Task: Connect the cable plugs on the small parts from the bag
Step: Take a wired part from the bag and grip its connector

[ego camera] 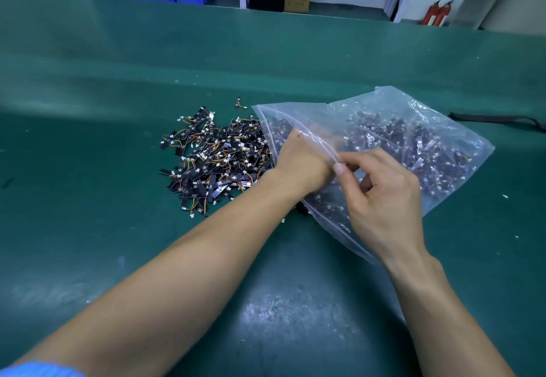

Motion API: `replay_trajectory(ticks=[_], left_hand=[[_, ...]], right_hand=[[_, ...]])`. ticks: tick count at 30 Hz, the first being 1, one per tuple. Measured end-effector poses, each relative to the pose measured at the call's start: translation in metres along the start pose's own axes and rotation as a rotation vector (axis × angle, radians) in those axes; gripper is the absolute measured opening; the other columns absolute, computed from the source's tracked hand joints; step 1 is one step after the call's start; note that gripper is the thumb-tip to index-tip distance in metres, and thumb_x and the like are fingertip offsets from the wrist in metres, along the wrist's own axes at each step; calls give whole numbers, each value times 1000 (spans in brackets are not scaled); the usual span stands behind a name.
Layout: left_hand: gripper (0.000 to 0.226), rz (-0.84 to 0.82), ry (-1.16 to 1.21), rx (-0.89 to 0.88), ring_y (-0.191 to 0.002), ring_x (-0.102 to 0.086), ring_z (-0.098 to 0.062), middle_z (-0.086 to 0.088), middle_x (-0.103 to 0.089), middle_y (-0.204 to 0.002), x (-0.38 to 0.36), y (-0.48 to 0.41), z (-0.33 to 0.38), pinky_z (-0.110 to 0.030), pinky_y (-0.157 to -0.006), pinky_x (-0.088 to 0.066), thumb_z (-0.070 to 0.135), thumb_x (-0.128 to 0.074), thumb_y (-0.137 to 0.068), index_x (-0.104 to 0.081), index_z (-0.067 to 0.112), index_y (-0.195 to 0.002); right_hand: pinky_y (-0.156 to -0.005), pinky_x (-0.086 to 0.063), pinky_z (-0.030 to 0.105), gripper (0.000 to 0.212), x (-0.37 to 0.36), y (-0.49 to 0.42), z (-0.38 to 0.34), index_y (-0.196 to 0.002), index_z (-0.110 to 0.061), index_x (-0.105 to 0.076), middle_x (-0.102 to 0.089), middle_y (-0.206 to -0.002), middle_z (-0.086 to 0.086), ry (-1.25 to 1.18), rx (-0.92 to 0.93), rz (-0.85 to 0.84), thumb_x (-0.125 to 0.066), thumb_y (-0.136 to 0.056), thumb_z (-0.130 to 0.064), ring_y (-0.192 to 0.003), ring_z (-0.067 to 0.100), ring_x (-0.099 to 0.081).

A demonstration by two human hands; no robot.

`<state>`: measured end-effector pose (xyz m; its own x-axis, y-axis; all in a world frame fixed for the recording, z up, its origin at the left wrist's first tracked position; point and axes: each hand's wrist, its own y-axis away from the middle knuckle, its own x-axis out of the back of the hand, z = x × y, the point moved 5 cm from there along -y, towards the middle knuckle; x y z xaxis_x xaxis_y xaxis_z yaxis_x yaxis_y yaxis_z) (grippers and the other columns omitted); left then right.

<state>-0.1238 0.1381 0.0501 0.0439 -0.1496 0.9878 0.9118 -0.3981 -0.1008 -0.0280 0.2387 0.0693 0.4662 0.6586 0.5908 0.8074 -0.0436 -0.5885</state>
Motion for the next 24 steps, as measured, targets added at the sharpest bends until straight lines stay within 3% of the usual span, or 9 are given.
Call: replay_trajectory(ticks=[3,7,11,14,17,20,24], left_hand=[[27,91,60,-75,-122,-50,-24,1,-63,-127,7,43,-18,-36,-103,-31,27,-46,-100,-62,27,-122],[36,196,125,-106,-127,-45,-21,5,-58,-133,19,89,-42,-36,-109,-34,32,-50,-102,-59,22,-135],[20,290,161,-1,-105,-51,-25,6,-65,-109,25,120,-68,-42,-91,-43,27,-63,-95,-70,23,-114],[6,231,186,45,-93,-49,-19,13,-60,-86,20,125,-76,-39,-85,-40,34,-68,-91,-70,29,-93],[15,194,185,54,-87,-46,-14,16,-55,-74,15,125,-75,-33,-77,-31,46,-70,-85,-67,32,-79],[22,183,153,100,-86,-45,-11,17,-54,-72,9,123,-78,-32,-76,-28,55,-69,-82,-67,33,-78],[17,150,130,139,-87,-45,-12,17,-54,-73,6,124,-85,-31,-77,-27,52,-69,-85,-68,35,-84]], right_hand=[[-65,-52,42,11,-5,2,-2,-103,-21,-76,-65,-90,-9,10,-3,-27,-71,-94,-25,-56,12,-47],[-66,-53,40,13,-11,4,-3,-103,-22,-77,-65,-87,-12,22,-1,-63,-73,-91,-27,-55,7,-45],[-72,-53,40,19,-19,7,-4,-107,-25,-76,-66,-92,-12,55,-47,-138,-74,-89,-33,-63,7,-45],[-72,-52,39,22,-19,9,-9,-109,-27,-75,-64,-94,-13,48,-51,-131,-73,-89,-35,-62,10,-47],[-64,-50,38,14,-20,12,-17,-102,-25,-76,-62,-87,-12,20,-12,-103,-74,-90,-31,-58,4,-43],[-61,-48,35,5,-25,15,-22,-93,-24,-75,-61,-81,-12,0,38,-126,-76,-89,-27,-59,-8,-39],[-61,-47,33,1,-31,20,-25,-90,-26,-74,-61,-79,-12,-18,72,-165,-75,-89,-27,-59,-8,-40]])
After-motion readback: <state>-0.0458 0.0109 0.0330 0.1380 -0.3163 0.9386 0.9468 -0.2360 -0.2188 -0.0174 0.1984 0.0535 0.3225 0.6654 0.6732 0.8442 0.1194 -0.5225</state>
